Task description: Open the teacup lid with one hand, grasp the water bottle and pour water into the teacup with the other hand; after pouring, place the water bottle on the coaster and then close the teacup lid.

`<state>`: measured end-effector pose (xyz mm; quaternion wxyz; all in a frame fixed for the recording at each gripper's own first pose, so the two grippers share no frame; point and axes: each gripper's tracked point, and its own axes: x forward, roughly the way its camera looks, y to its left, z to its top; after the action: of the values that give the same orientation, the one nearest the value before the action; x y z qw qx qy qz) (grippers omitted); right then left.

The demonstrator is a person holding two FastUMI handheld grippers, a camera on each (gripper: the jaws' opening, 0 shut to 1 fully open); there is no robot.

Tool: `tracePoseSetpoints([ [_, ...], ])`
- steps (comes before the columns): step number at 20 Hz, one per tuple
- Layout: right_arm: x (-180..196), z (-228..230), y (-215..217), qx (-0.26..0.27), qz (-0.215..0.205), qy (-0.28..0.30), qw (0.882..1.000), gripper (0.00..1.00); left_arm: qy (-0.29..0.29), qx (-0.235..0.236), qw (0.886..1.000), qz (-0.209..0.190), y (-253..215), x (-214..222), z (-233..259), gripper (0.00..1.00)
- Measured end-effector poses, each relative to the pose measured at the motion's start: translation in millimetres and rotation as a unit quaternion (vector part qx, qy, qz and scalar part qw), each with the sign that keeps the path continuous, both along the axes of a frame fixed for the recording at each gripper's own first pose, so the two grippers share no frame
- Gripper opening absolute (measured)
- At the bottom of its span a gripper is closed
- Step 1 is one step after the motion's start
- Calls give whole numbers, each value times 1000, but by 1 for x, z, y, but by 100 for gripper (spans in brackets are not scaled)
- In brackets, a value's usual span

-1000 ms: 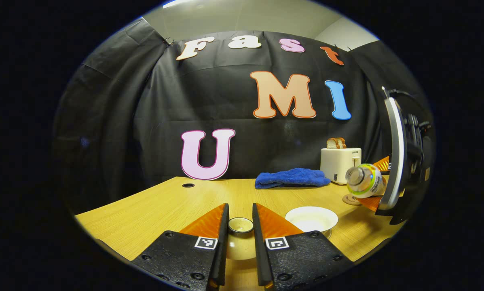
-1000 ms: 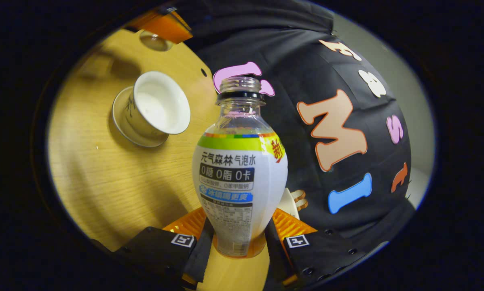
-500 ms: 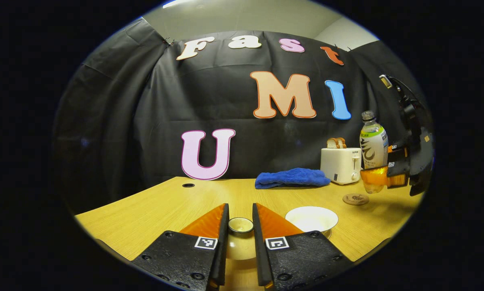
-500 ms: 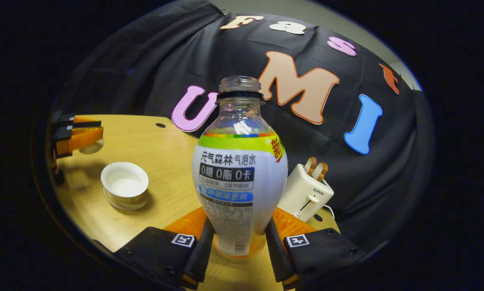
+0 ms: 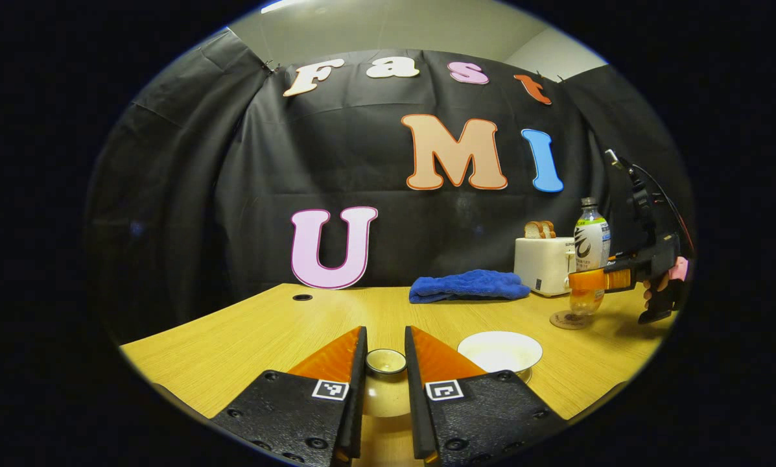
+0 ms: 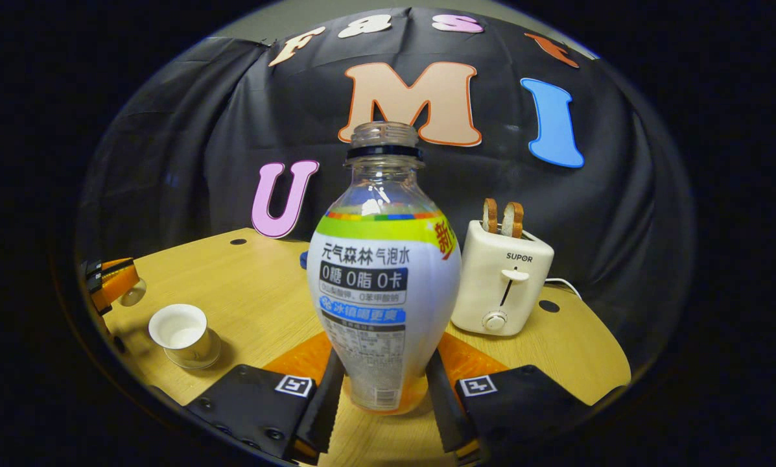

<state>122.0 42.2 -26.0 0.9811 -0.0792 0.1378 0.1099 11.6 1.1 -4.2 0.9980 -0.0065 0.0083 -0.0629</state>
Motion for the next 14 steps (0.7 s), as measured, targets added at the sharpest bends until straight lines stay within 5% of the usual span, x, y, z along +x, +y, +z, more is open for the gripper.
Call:
tracePoseSetpoints([
  [14, 19, -27, -6, -10, -8, 7, 1000, 68, 1, 0, 1000, 1, 1, 0, 0, 28],
])
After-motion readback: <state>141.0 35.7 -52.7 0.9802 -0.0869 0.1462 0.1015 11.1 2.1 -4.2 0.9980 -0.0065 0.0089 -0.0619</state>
